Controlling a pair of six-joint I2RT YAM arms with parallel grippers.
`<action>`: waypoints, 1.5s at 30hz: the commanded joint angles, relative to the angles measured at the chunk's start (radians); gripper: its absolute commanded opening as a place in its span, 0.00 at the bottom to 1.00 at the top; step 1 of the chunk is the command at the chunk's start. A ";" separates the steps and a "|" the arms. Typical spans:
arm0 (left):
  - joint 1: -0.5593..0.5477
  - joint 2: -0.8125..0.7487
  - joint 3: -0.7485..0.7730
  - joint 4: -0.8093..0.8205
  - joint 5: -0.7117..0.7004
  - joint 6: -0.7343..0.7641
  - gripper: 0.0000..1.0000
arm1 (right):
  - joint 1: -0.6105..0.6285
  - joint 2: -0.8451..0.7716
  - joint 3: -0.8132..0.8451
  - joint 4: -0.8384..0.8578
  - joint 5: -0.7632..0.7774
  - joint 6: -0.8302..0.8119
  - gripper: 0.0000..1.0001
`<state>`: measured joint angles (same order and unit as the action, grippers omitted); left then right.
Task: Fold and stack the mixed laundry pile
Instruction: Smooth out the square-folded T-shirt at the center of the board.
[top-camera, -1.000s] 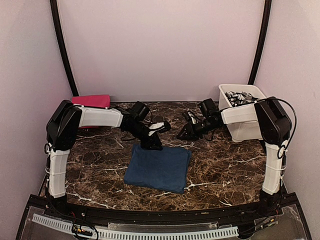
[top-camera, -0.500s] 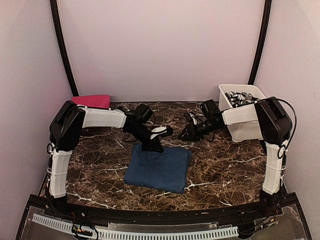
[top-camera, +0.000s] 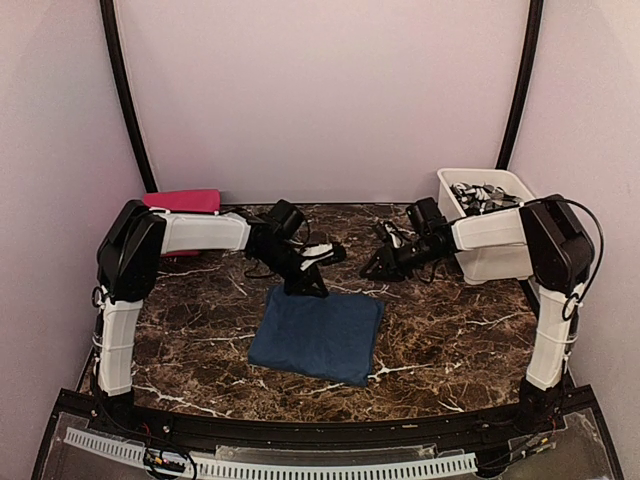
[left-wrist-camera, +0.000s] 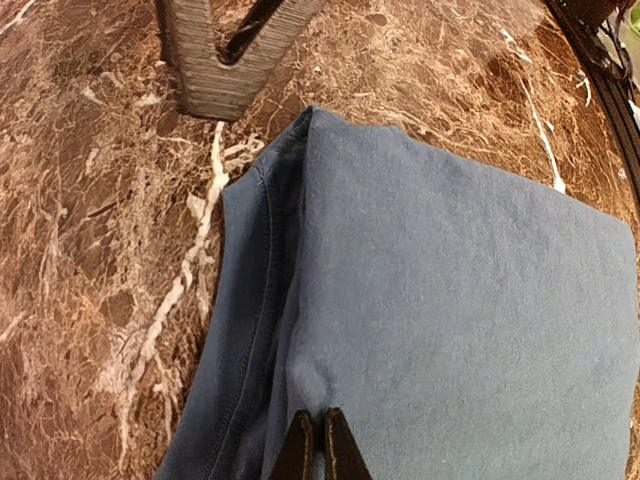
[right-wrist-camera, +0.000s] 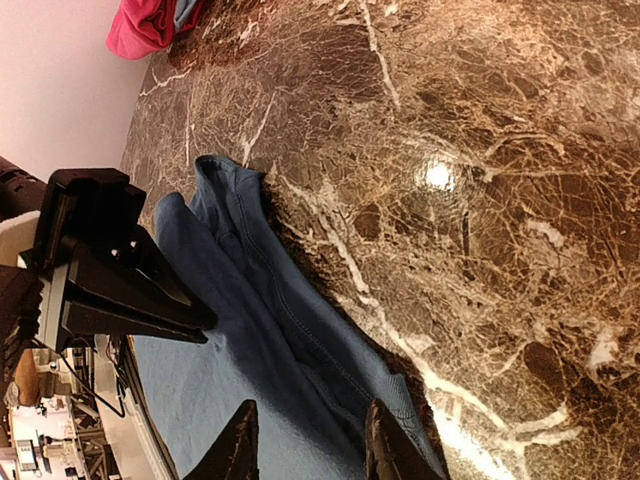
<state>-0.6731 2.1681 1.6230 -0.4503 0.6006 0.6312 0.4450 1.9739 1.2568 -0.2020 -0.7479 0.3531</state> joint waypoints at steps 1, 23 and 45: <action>0.022 -0.088 0.037 0.007 0.025 -0.015 0.00 | -0.006 -0.044 -0.030 0.030 -0.010 0.009 0.34; 0.045 0.004 -0.009 0.281 -0.328 -0.189 0.36 | 0.044 -0.182 -0.105 0.019 0.085 0.079 0.60; 0.080 -0.328 -0.466 0.711 0.041 -1.171 0.99 | 0.201 -0.015 -0.055 0.348 -0.009 0.359 0.71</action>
<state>-0.5957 1.7523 1.2247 0.1207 0.4347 -0.3126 0.6449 1.8992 1.1687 0.0093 -0.7170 0.6407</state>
